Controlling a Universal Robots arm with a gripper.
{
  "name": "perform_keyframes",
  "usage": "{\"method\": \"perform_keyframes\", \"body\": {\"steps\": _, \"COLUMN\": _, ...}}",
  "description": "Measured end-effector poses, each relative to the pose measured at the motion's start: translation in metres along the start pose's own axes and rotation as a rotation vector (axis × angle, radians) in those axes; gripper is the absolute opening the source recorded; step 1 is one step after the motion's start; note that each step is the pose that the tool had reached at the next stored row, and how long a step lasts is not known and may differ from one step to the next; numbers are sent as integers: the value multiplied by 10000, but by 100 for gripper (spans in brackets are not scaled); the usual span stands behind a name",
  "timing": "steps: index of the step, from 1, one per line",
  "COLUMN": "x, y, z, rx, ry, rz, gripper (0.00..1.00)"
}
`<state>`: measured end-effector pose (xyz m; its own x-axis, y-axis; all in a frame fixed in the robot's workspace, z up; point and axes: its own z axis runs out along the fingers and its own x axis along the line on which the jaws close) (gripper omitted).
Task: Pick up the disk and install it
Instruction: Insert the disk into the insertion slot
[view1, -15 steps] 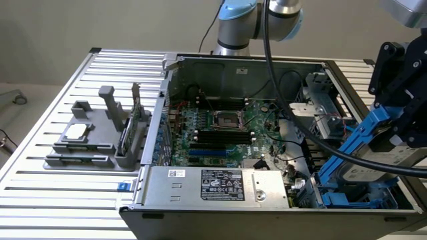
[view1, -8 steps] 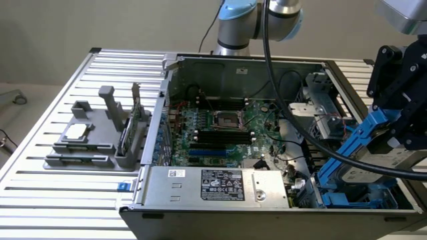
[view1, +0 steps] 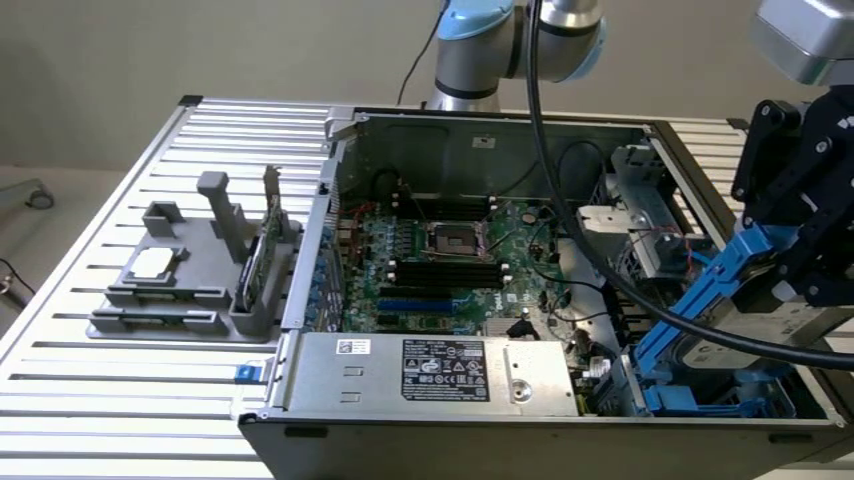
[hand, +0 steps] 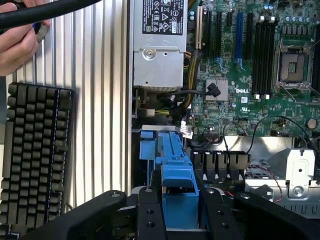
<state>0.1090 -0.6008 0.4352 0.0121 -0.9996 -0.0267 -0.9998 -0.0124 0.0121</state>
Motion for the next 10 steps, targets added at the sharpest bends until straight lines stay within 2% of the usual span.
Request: {"method": "perform_keyframes", "body": {"steps": 10, "x": 2, "y": -5, "z": 71, "rx": 0, "ry": 0, "rz": -1, "gripper": 33}}
